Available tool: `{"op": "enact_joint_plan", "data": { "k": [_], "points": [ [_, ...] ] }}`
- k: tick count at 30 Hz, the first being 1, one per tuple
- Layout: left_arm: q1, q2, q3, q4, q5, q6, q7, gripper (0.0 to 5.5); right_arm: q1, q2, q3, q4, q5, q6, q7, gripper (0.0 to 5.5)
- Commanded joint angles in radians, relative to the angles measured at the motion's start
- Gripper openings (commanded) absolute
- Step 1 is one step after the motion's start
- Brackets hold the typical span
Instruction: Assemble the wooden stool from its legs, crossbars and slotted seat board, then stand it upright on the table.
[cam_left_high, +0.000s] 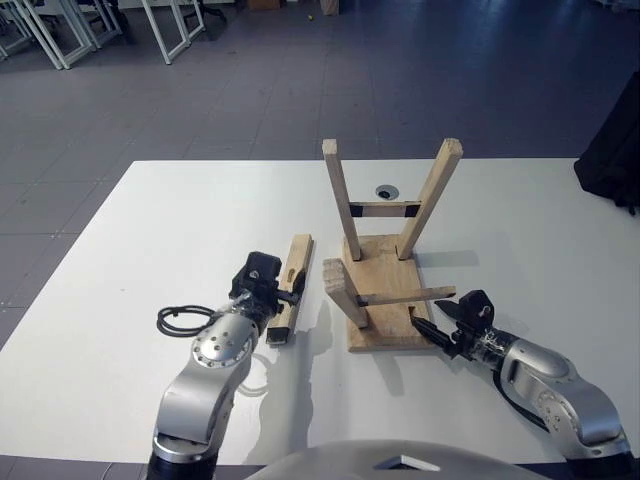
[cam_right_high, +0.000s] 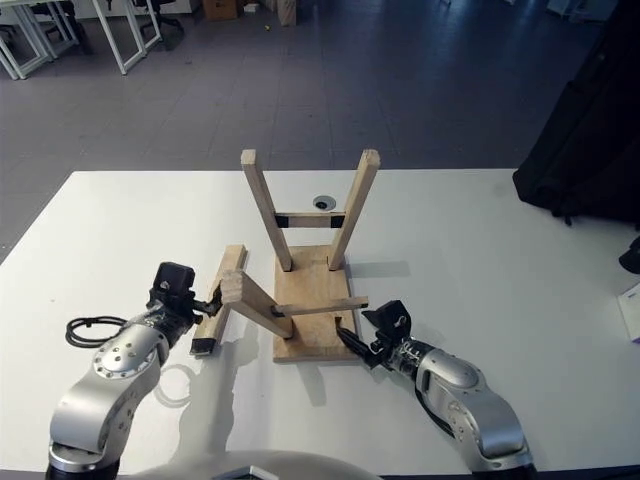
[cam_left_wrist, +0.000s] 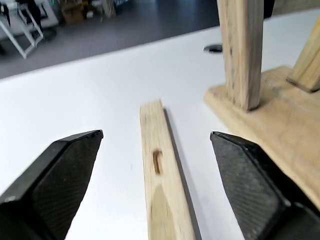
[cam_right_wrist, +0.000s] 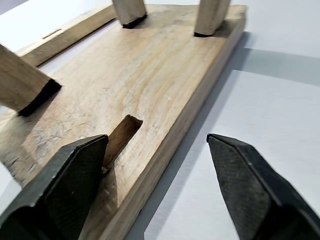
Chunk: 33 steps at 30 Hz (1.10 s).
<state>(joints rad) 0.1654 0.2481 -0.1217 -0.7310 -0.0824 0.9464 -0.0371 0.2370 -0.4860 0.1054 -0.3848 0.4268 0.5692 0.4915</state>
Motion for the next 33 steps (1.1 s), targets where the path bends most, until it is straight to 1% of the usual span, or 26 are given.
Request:
{"op": "enact_joint_plan", "data": {
  "k": [1, 4, 8, 10, 11, 12, 13, 15, 16, 17, 18, 19, 21, 23, 24, 25, 27, 29, 31, 33],
  "points": [
    [0.04, -0.031, -0.007, -0.011, -0.014, 0.104, 0.005, 3.98, 0.007, -0.004, 0.018, 0.026, -0.024, 0.048, -0.008, 3.66],
    [0.068, -0.023, -0.02, 0.0, -0.009, 0.129, -0.001, 3.98, 0.001, 0.0, 0.019, 0.029, -0.028, 0.047, -0.01, 3.66],
    [0.129, -0.013, -0.023, 0.058, 0.02, 0.09, 0.015, 3.98, 0.009, 0.003, 0.012, 0.008, -0.023, 0.05, -0.018, 3.66],
    [0.17, -0.018, -0.013, 0.109, 0.028, 0.055, 0.016, 3.98, 0.001, 0.013, -0.015, -0.021, -0.005, 0.054, -0.036, 3.66],
    [0.19, -0.036, -0.001, 0.139, 0.02, 0.035, 0.015, 3.8, -0.011, 0.025, -0.039, -0.044, 0.017, 0.064, -0.047, 3.66],
    [0.202, -0.048, 0.009, 0.164, 0.009, 0.013, 0.008, 3.73, -0.023, 0.047, -0.08, -0.07, 0.055, 0.073, -0.065, 3.66],
    [0.21, -0.056, 0.014, 0.181, 0.0, -0.008, 0.001, 3.5, -0.035, 0.069, -0.123, -0.088, 0.094, 0.081, -0.082, 3.66],
    [0.22, -0.064, 0.02, 0.199, -0.014, -0.054, -0.016, 3.21, -0.066, 0.093, -0.225, -0.105, 0.178, 0.104, -0.109, 3.66],
    [0.227, -0.069, 0.023, 0.203, -0.019, -0.07, -0.019, 3.14, -0.087, 0.098, -0.278, -0.104, 0.224, 0.116, -0.121, 3.66],
    [0.236, -0.077, 0.028, 0.204, -0.022, -0.091, -0.017, 2.93, -0.101, 0.09, -0.32, -0.095, 0.246, 0.126, -0.129, 3.66],
    [0.241, -0.083, 0.034, 0.206, -0.027, -0.114, -0.019, 2.75, -0.102, 0.071, -0.335, -0.089, 0.24, 0.129, -0.129, 3.66],
    [0.244, -0.087, 0.042, 0.2, -0.028, -0.141, -0.017, 2.65, -0.084, 0.02, -0.311, -0.076, 0.179, 0.118, -0.113, 3.66],
    [0.234, -0.098, 0.066, 0.188, -0.033, -0.199, -0.016, 2.23, -0.031, -0.095, -0.22, -0.047, 0.021, 0.072, -0.079, 3.66],
    [0.205, -0.113, 0.097, 0.171, -0.037, -0.234, -0.004, 2.04, 0.012, -0.16, -0.127, -0.051, -0.083, 0.046, -0.053, 3.66],
    [0.191, -0.12, 0.108, 0.163, -0.04, -0.242, -0.001, 2.04, 0.023, -0.178, -0.084, -0.058, -0.121, 0.036, -0.041, 3.66],
    [0.18, -0.125, 0.115, 0.156, -0.043, -0.251, -0.003, 2.04, 0.027, -0.182, -0.05, -0.064, -0.148, 0.025, -0.031, 3.66],
    [0.13, -0.149, 0.141, 0.135, -0.068, -0.289, -0.012, 2.04, 0.023, -0.15, 0.039, -0.104, -0.158, 0.028, -0.007, 3.66],
    [0.075, -0.155, 0.166, 0.128, -0.089, -0.33, -0.024, 2.04, 0.014, -0.118, 0.086, -0.141, -0.143, 0.043, 0.008, 3.66],
    [0.021, -0.143, 0.188, 0.133, -0.103, -0.353, -0.038, 2.04, 0.002, -0.098, 0.092, -0.157, -0.129, 0.058, 0.009, 3.66],
    [-0.045, -0.121, 0.234, 0.129, -0.133, -0.377, -0.059, 2.04, -0.016, -0.095, 0.045, -0.148, -0.117, 0.07, 0.011, 3.66]
  ]
}}
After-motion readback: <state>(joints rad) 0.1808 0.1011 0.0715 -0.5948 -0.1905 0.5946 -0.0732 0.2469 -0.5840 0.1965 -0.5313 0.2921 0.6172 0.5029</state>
